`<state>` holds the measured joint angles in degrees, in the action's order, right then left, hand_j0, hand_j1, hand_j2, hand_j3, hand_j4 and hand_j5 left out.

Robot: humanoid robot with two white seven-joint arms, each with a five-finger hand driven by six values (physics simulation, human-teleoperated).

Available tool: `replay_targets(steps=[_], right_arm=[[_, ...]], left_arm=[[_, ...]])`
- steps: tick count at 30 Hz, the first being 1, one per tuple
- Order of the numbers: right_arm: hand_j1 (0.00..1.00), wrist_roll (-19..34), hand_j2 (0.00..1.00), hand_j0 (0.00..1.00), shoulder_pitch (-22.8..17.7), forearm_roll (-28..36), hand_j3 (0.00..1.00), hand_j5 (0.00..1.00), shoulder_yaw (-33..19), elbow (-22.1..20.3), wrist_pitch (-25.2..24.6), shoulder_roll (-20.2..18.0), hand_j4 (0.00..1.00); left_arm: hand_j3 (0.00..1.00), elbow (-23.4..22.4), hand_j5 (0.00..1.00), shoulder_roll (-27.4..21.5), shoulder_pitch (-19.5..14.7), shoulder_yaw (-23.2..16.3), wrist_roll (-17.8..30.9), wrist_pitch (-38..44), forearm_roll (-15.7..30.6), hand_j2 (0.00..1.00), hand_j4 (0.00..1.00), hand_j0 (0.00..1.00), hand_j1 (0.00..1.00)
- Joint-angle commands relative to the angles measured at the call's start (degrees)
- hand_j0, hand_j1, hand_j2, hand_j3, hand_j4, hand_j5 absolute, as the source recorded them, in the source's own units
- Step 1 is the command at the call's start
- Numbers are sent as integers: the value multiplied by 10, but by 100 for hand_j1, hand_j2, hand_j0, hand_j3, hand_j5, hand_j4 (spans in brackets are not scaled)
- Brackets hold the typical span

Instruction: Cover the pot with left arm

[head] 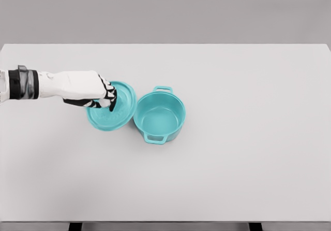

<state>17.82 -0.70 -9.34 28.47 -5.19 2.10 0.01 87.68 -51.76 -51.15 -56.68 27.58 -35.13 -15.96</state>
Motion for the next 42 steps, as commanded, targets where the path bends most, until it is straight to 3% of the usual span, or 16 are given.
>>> replay_targets(steps=[1, 8, 15, 28, 34, 42], right_arm=[[100, 0, 100, 100, 0, 0, 100, 100, 0, 0, 0, 0, 100], [100, 0, 100, 100, 0, 0, 100, 100, 0, 0, 0, 0, 100], [100, 0, 100, 100, 0, 0, 100, 100, 0, 0, 0, 0, 100], [100, 0, 100, 100, 0, 0, 100, 100, 0, 0, 0, 0, 100], [100, 0, 100, 100, 0, 0, 100, 100, 0, 0, 0, 0, 100], [100, 0, 100, 100, 0, 0, 100, 100, 0, 0, 0, 0, 100]], left_arm=[[43, 0, 43, 12, -3, -4, 0, 1, 10, 43, 43, 43, 43], [44, 0, 44, 39, -39, -36, 10, 1, 27, 44, 44, 44, 44], [44, -1, 44, 82, -47, -42, 47, 1, 27, 44, 44, 44, 44], [45, -8, 45, 113, -78, -52, 71, 1, 28, 45, 45, 45, 45], [46, -68, 46, 161, -84, -53, 74, 1, 27, 46, 46, 46, 46], [47, -78, 47, 174, -89, -62, 74, 1, 26, 47, 47, 47, 47]])
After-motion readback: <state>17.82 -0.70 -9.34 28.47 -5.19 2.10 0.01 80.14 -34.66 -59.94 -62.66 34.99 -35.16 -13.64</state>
